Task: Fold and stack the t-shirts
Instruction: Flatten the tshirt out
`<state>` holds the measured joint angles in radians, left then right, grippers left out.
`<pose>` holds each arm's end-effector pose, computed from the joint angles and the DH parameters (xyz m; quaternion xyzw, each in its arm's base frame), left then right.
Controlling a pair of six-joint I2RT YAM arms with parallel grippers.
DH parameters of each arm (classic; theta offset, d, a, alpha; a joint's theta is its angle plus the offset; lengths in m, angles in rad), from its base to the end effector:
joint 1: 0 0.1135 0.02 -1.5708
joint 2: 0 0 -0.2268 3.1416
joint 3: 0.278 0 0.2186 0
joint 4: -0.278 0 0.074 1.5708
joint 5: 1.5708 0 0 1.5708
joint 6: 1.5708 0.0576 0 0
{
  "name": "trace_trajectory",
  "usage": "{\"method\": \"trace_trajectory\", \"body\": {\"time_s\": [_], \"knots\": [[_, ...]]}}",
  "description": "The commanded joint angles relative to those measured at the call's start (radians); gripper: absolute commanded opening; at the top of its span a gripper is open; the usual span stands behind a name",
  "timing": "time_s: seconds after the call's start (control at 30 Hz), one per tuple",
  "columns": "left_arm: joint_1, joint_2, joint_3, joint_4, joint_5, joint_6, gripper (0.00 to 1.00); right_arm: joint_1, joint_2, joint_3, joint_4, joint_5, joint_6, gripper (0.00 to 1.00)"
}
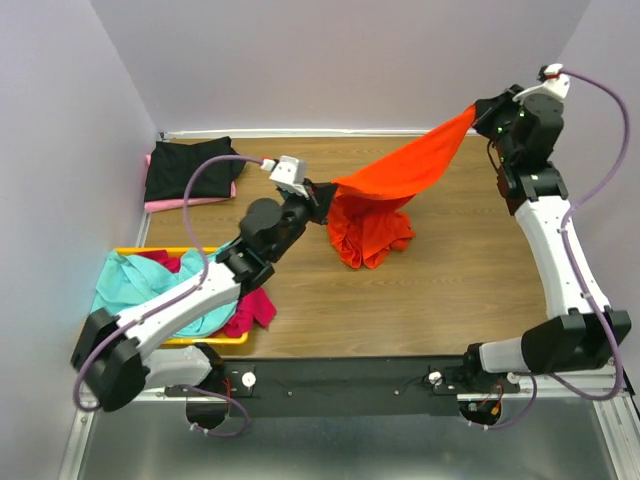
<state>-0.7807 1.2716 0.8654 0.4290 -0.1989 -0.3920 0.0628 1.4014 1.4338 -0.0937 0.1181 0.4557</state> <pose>0.2214 -0.2033 0.3053 0.0647 0.6962 -0.3359 0.6311 0.3207 0.0134 0.3958 0.1816 0.7053 0.1338 0.6721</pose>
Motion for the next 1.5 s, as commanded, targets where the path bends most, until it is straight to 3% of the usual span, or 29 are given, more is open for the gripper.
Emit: {"method": "trace_trajectory", "body": {"time_s": [0.0, 0.2, 0.37, 0.6, 0.77, 1.0, 1.03, 1.07, 1.13, 1.17, 1.27, 1.47], "knots": [[0.000, -0.113, -0.008, -0.029, 0.058, 0.025, 0.00, -0.011, -0.084, 0.085, -0.029, 0.052, -0.046, 0.01], [-0.005, -0.311, 0.015, -0.091, 0.110, 0.033, 0.00, -0.011, -0.183, 0.210, -0.080, 0.173, -0.146, 0.01], [-0.015, -0.377, 0.058, -0.090, 0.190, 0.030, 0.00, -0.011, -0.186, 0.349, -0.101, 0.256, -0.212, 0.00], [-0.028, -0.367, 0.063, -0.029, 0.263, 0.028, 0.00, -0.011, -0.085, 0.439, -0.107, 0.135, -0.213, 0.01], [0.029, -0.341, 0.003, 0.007, 0.064, 0.041, 0.00, -0.011, 0.187, 0.536, -0.110, 0.031, -0.190, 0.01], [0.340, -0.157, -0.080, 0.100, 0.194, -0.047, 0.00, -0.008, 0.664, 0.831, -0.168, -0.095, -0.100, 0.03], [0.354, -0.131, -0.080, 0.106, 0.194, -0.048, 0.00, -0.006, 0.704, 0.832, -0.187, -0.113, -0.095, 0.10], [0.380, -0.103, -0.081, 0.116, 0.226, -0.053, 0.00, 0.002, 0.747, 0.882, -0.204, -0.159, -0.088, 0.38], [0.399, -0.028, -0.085, 0.134, 0.237, -0.064, 0.00, 0.024, 0.783, 0.867, -0.216, -0.170, -0.084, 0.70], [0.409, -0.006, -0.086, 0.136, 0.236, -0.073, 0.00, 0.032, 0.777, 0.814, -0.216, -0.161, -0.086, 0.99], [0.432, 0.051, -0.103, 0.160, 0.230, -0.087, 0.00, 0.080, 0.684, 0.674, -0.215, -0.123, -0.097, 1.00], [0.442, 0.089, -0.128, 0.182, 0.214, -0.084, 0.00, 0.233, 0.365, 0.107, -0.126, 0.052, -0.051, 1.00]]}}
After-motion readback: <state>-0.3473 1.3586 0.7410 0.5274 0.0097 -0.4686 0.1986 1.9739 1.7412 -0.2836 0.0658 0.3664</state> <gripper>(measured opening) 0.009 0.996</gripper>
